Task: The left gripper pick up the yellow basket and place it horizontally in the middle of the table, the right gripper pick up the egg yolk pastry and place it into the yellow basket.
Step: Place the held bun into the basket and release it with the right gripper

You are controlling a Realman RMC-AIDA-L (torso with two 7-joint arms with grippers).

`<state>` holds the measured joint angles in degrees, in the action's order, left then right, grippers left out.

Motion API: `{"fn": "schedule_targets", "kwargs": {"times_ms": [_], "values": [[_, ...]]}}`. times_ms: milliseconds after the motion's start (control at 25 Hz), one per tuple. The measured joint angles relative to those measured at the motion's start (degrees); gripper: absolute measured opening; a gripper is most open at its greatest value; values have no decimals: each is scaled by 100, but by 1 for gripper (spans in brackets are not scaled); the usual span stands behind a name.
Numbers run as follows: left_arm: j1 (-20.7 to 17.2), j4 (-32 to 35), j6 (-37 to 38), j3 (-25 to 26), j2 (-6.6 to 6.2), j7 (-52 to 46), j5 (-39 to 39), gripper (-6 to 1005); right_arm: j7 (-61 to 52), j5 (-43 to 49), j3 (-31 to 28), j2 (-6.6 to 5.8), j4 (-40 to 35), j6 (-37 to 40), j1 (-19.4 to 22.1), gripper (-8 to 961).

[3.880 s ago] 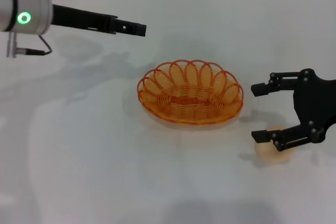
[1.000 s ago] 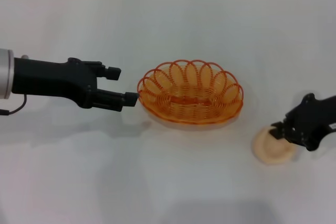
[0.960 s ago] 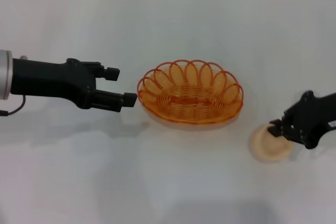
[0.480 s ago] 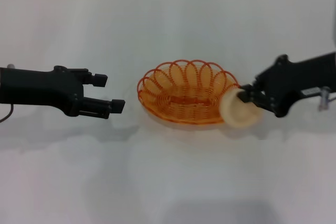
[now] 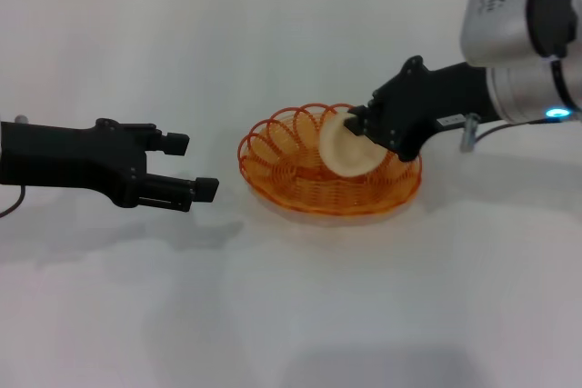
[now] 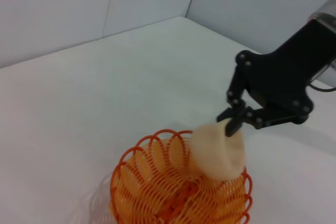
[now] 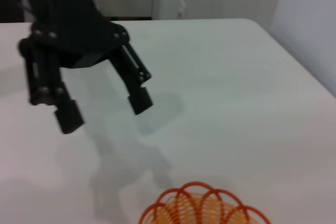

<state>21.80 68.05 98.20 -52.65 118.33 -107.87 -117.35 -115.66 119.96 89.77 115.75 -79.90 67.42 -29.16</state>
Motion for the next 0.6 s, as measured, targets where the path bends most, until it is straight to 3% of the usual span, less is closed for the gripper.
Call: {"fn": "schedule_targets", "kwargs": {"times_ms": [240, 600], "values": [[-2, -2, 14, 0, 14, 3, 3, 888, 37, 8, 390, 1, 275, -678, -89, 30], [-9, -3, 60, 0, 30, 3, 3, 888, 51, 14, 645, 1, 474, -798, -179, 40]]}}
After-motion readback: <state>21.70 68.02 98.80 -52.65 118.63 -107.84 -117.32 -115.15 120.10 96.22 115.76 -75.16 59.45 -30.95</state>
